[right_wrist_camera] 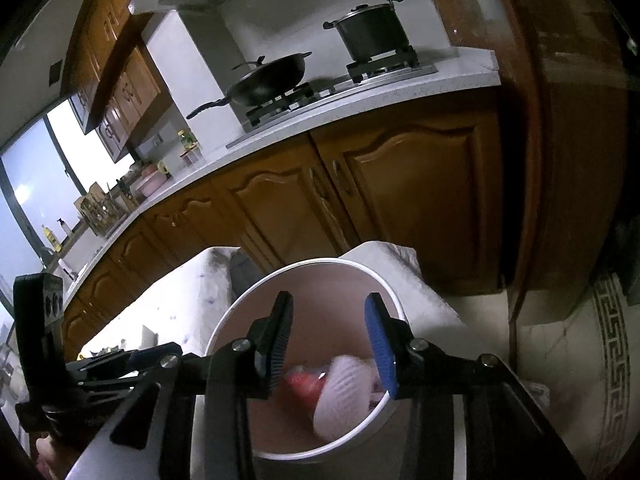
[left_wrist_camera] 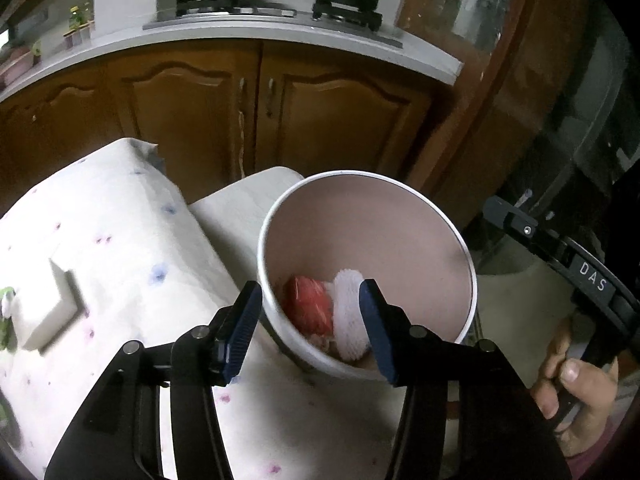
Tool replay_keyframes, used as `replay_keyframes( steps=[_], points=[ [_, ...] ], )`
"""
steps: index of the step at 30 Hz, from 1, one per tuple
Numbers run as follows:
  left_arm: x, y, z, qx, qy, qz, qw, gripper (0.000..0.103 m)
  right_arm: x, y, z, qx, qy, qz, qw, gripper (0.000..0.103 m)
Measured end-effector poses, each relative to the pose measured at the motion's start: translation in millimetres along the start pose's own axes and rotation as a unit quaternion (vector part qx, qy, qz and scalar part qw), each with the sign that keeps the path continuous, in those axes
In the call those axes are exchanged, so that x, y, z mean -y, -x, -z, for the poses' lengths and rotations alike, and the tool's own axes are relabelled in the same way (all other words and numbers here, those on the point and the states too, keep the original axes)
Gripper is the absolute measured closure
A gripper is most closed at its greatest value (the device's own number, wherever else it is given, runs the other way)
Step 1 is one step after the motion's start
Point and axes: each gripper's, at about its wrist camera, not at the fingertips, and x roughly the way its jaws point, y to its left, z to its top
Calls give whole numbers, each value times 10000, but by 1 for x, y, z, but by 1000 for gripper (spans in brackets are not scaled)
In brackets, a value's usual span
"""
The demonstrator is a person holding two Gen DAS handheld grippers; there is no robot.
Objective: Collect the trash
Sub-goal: 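Carry the red bag and foam net to the bin and release both, then move both open tools back over the table toward the remaining trash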
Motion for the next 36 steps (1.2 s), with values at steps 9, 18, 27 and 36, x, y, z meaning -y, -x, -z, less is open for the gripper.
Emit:
replay_keyframes(
  steps=[9,18,27,36],
  points=[
    [-24,25,21,151,270,-61,9995,41,-24,10,9,38,39,-241,9997,26],
    [-69,65,51,399,739,-296,9960,33,-63,6,28,-165,148,-560,9982,13],
    [-130,114,75,744,1236,-690,9871,31,-108,-8,46,-462,401,-871,9943,13],
    [-184,154,103,1076,1764,-996,9733,31,-151,-20,61,-702,728,-1146,9882,13]
  ],
)
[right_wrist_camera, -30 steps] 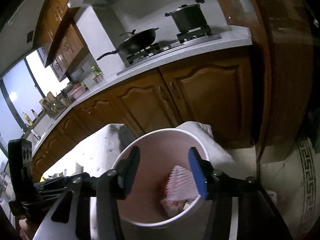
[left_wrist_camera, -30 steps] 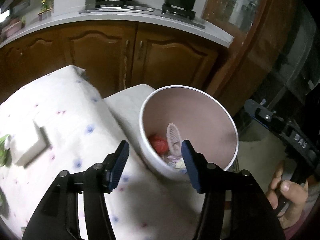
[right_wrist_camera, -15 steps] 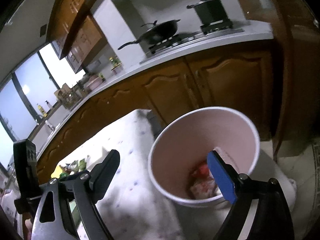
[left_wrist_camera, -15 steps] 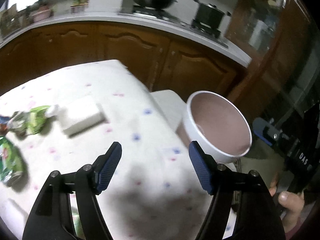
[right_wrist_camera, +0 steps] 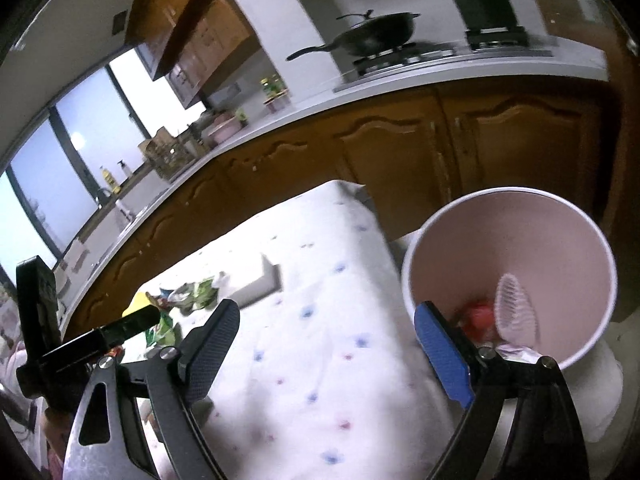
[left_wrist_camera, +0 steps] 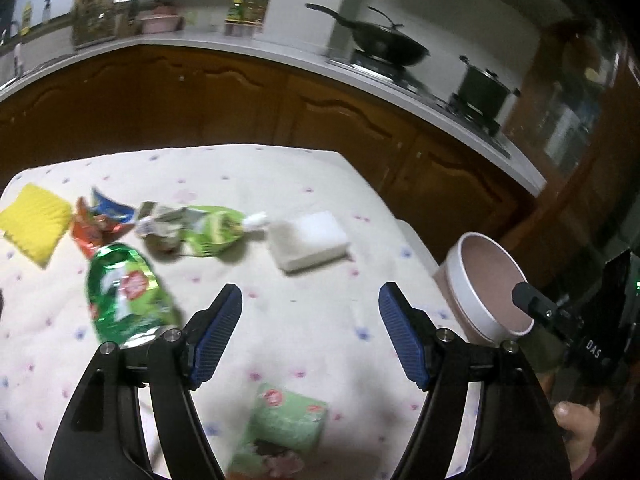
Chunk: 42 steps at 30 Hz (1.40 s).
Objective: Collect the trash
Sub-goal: 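Move both open tools back over the table toward the remaining trash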
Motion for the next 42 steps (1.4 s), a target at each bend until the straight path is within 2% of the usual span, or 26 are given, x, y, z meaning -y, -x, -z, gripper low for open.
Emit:
replay_keyframes(
  steps=[9,21,31,42],
  points=[
    [-46,22,3,143,232,-251,9993,31,-42,-25,3,-202,383,-248,9988,13],
    [-108,37,-17,349,493,-753,9953,31,-91,-67,4,-534,913,-402,9936,13],
    [-154,7,-36,168,613,-1214,9906,31,-113,-107,0,-775,1316,-303,9878,12],
    [-183,-44,-48,-142,436,-1396,9892,31,-117,-156,1,-1150,1584,-61,9806,12]
  ],
)
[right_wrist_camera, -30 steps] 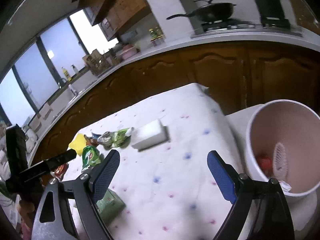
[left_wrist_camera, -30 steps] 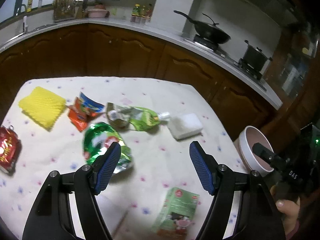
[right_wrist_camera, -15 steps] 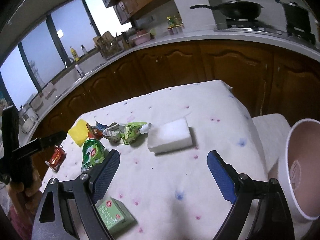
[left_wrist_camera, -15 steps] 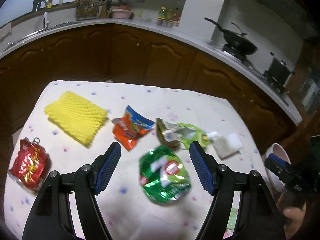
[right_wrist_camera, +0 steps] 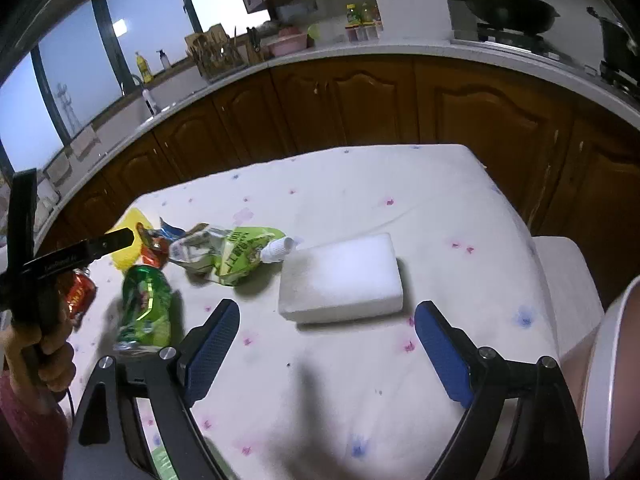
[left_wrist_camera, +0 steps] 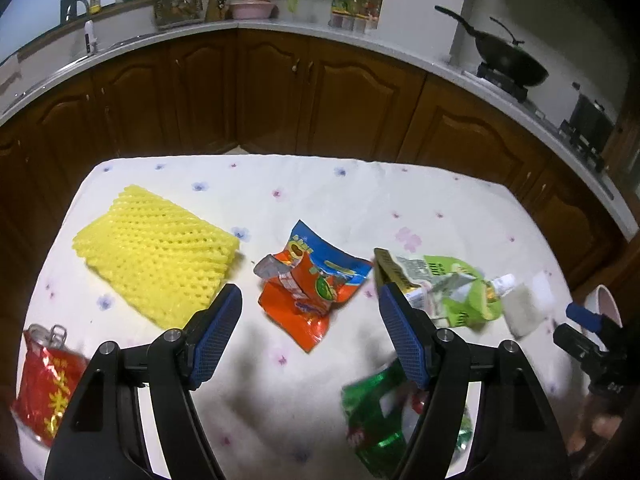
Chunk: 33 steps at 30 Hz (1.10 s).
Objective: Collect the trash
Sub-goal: 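Grasp the orange snack wrapper with the left tool while the right tool grasps the white sponge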
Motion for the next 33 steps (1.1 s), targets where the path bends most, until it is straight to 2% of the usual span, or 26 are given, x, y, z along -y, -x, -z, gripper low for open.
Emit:
replay_keyframes(
  steps=[5,7,9,10,11,12,13,14,19,24,29,33],
  points=[
    [-2,-15,-2,-128,36,45,9999,31,-2,-19,-4,-173,156,85,9997,12],
    [0,-19,-2,-170,4,49,9998,37,-3,-26,-4,-257,215,123,9994,11],
    [2,-25,-1,-249,-61,88,9996,61,-2,-29,-3,-229,284,177,9992,9],
    [3,-28,0,-305,-85,114,9994,68,-2,-29,-2,-151,352,242,9990,9],
    [4,-31,1,-363,-102,137,9992,80,-1,-29,-2,-114,382,255,9989,10],
    [4,-33,2,-405,-108,146,9990,79,-1,-29,-1,-117,381,210,9990,13],
    [4,-34,3,-392,-111,145,9991,79,3,-29,0,-149,324,127,9993,21],
    [5,-33,3,-374,-129,145,9991,80,4,-29,1,-138,295,122,9994,22],
    [7,-25,4,-271,-192,118,9994,82,9,-18,6,9,303,113,9995,24],
    [0,-8,2,-95,-44,176,9998,83,17,-3,9,127,109,23,9999,24],
    [3,20,-1,101,76,444,9989,83,26,25,15,314,-127,-92,9994,24],
    [20,47,6,223,146,819,9963,83,30,50,15,534,-316,-104,9980,24]
  ],
)
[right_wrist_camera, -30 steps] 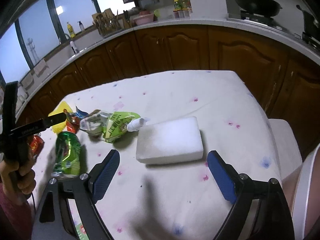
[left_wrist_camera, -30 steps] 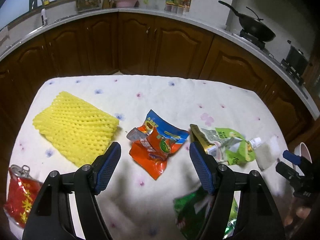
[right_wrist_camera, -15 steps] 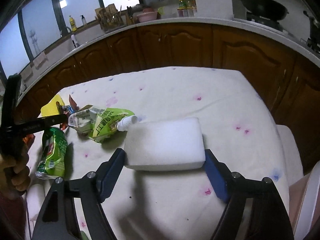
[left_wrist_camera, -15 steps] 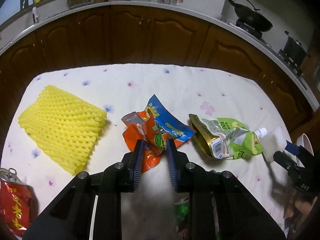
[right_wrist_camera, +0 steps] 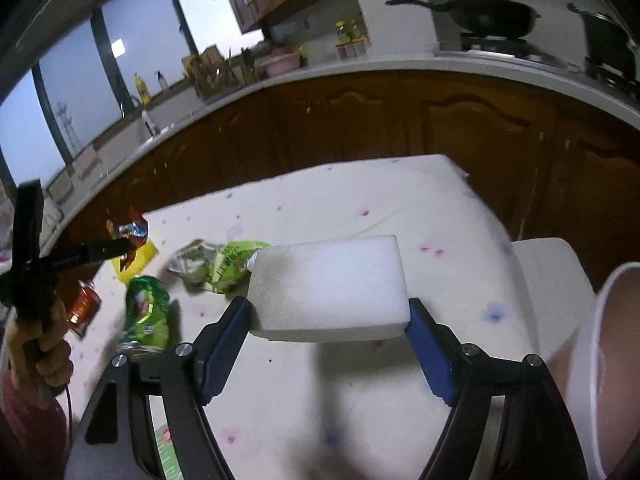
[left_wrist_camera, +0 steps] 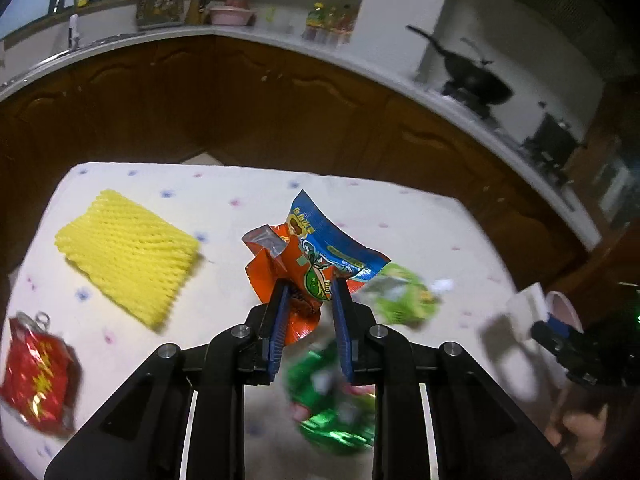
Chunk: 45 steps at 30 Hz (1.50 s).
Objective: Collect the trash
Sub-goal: 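Grasp the orange snack wrapper with the left tool while the right tool grasps the white sponge, then carry the orange wrapper and white sponge to the bin and release them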
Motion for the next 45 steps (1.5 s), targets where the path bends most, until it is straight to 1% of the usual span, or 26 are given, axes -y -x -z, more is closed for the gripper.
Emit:
replay_keyframes(
  steps=[8,11,14,20,28,33,39,42,45],
  points=[
    [59,25,13,15,-204,718,9972,83,17,53,9,296,-197,125,9993,24],
    [81,29,18,-22,-334,889,9955,83,30,73,15,401,-310,234,9984,24],
    [105,31,24,-100,-439,1137,9925,83,43,94,22,509,-430,348,9972,24],
    [152,31,37,-197,-767,1373,9874,83,72,130,36,670,-651,621,9937,23],
    [197,28,50,-348,-980,1608,9815,83,100,164,50,805,-788,897,9896,23],
    [220,28,55,-389,-1132,1731,9776,83,119,175,58,820,-887,1052,9871,23],
    [251,18,60,-515,-1353,1875,9715,83,137,184,62,840,-986,1204,9842,23],
    [270,11,62,-633,-1494,1951,9673,83,146,184,62,828,-1014,1245,9835,23],
    [293,1,65,-788,-1742,2001,9609,83,156,181,62,751,-1001,1256,9842,22]
  ],
)
